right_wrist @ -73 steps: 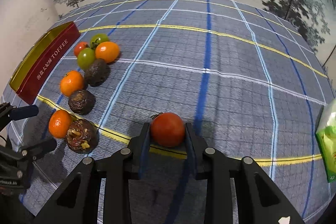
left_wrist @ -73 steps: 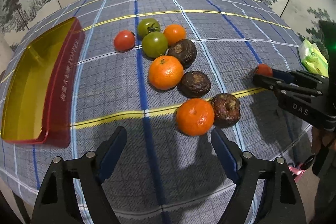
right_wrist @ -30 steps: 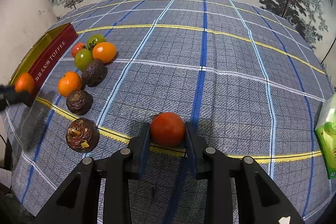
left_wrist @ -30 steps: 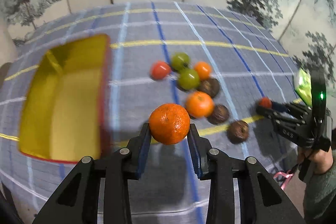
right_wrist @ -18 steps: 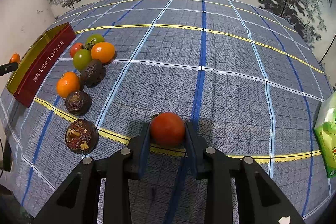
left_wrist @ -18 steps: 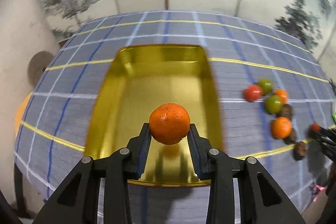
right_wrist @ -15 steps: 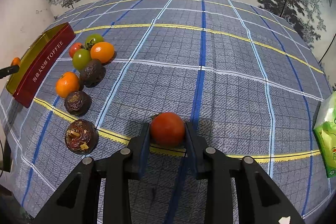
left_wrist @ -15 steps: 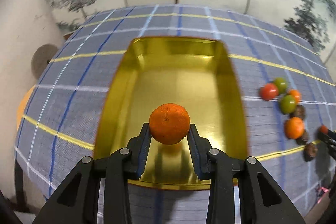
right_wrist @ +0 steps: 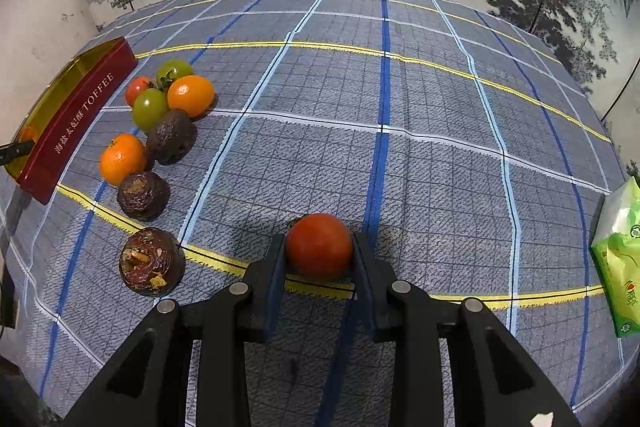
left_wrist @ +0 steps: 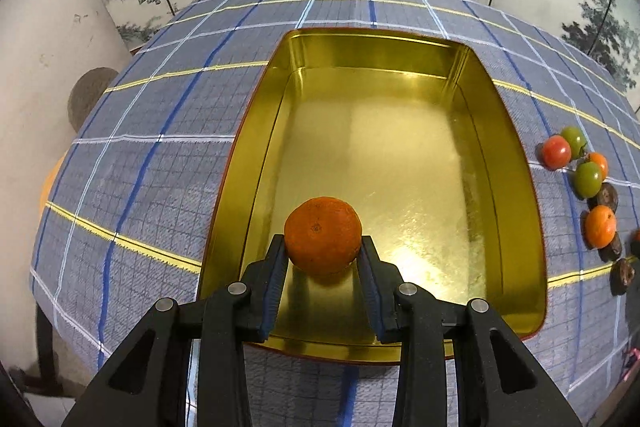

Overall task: Organize fruits
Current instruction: 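Lift the tangerine with the left gripper and carry it over the tin box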

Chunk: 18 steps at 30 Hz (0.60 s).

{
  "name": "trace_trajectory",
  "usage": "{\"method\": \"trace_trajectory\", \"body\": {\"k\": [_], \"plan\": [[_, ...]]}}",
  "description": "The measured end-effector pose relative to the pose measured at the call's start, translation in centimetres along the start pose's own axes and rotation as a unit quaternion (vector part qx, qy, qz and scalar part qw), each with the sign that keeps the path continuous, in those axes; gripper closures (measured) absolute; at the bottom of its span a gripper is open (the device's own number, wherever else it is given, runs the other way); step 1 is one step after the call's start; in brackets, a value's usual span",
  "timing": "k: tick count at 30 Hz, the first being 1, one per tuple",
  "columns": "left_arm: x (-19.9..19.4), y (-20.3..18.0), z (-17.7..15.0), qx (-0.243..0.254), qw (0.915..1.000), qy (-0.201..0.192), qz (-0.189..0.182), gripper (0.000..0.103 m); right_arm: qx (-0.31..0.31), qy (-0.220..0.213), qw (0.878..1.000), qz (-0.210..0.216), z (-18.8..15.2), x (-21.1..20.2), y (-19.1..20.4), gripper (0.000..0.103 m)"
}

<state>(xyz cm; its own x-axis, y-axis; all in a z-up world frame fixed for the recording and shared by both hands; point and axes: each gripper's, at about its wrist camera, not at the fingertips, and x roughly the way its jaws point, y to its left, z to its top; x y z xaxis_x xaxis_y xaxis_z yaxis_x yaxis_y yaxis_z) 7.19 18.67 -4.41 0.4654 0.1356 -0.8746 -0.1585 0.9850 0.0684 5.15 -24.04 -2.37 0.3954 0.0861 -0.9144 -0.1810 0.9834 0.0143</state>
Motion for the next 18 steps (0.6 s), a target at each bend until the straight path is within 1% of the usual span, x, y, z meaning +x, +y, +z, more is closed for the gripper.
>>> {"method": "trace_trajectory", "body": {"k": [7,18], "plan": [[0.9,0.3,-0.3,-0.001,0.9999,0.011,0.003,0.067,0.002,0.002,1.0,-0.003,0.1,0.0,0.0,0.074],[1.2,-0.3,-0.4,0.015,0.9996,0.016,0.02,0.066,0.007,0.005,1.0,-0.007,0.2,0.0,0.1,0.074]]}}
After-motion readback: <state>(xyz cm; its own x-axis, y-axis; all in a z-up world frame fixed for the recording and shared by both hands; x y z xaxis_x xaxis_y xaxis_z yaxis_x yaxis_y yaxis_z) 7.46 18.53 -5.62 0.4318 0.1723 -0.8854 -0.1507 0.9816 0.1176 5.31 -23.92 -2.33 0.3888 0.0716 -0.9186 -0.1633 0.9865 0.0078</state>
